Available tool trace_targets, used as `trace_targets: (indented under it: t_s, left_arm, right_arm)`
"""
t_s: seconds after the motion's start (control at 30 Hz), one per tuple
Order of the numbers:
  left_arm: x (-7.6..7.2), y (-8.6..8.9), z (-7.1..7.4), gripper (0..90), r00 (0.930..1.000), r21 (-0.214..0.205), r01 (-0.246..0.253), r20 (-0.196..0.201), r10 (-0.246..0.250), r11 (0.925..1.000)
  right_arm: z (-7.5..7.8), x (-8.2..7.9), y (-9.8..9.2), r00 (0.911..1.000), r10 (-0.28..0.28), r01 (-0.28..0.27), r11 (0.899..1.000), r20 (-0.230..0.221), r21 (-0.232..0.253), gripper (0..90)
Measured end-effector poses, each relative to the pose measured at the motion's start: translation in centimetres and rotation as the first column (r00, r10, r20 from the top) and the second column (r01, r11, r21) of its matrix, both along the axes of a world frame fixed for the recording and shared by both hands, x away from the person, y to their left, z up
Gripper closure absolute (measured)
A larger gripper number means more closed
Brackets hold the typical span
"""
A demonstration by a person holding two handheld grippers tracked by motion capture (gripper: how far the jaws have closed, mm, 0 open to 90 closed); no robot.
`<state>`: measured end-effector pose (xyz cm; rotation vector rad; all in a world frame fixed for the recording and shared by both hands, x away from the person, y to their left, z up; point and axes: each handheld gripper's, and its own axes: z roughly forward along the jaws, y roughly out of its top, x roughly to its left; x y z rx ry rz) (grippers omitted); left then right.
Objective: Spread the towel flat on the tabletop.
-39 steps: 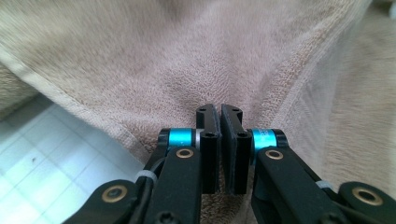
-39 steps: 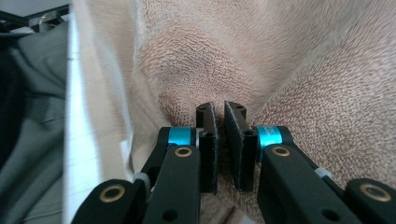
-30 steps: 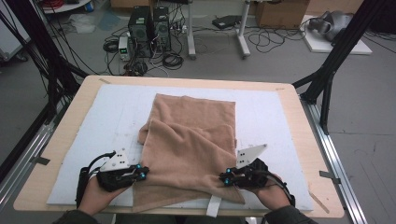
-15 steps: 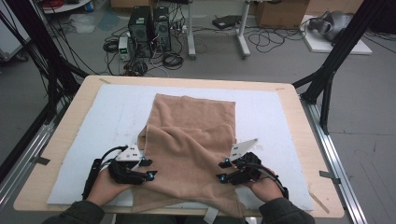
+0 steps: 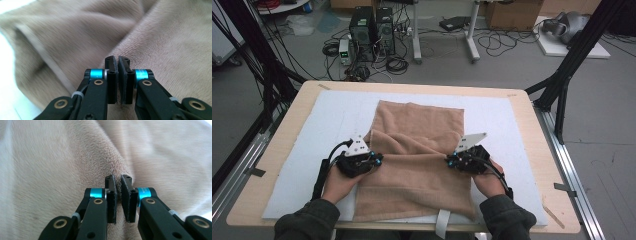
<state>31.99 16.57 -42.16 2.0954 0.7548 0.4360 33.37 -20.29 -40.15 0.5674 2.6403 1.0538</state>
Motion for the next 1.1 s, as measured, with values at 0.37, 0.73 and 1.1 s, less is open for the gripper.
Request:
trace_targets:
  t_s: [0.37, 0.73, 1.1]
  left_arm:
    - [-0.7, 1.6, 1.3, 64.2, 1.0, -0.026, 0.001, -0.005, -0.001, 0.9997]
    - [-4.8, 2.6, -0.2, 58.9, 0.9977, -0.013, 0.059, -0.033, -0.059, 0.9982]
    - [-4.3, 1.4, -2.3, 61.9, 0.9915, 0.044, 0.095, -0.094, -0.09, 0.9946]
  right_arm:
    - [0.4, 0.1, -1.4, 0.9978, -0.066, 0.066, 0.997, 0.006, 0.051, 63.7]
    - [-0.3, -4.1, -1.8, 0.9982, 0.05, -0.047, 0.995, -0.033, 0.087, 57.3]
    - [-3.7, -3.7, -0.9, 0.986, 0.067, -0.06, 0.997, -0.153, 0.045, 69.8]
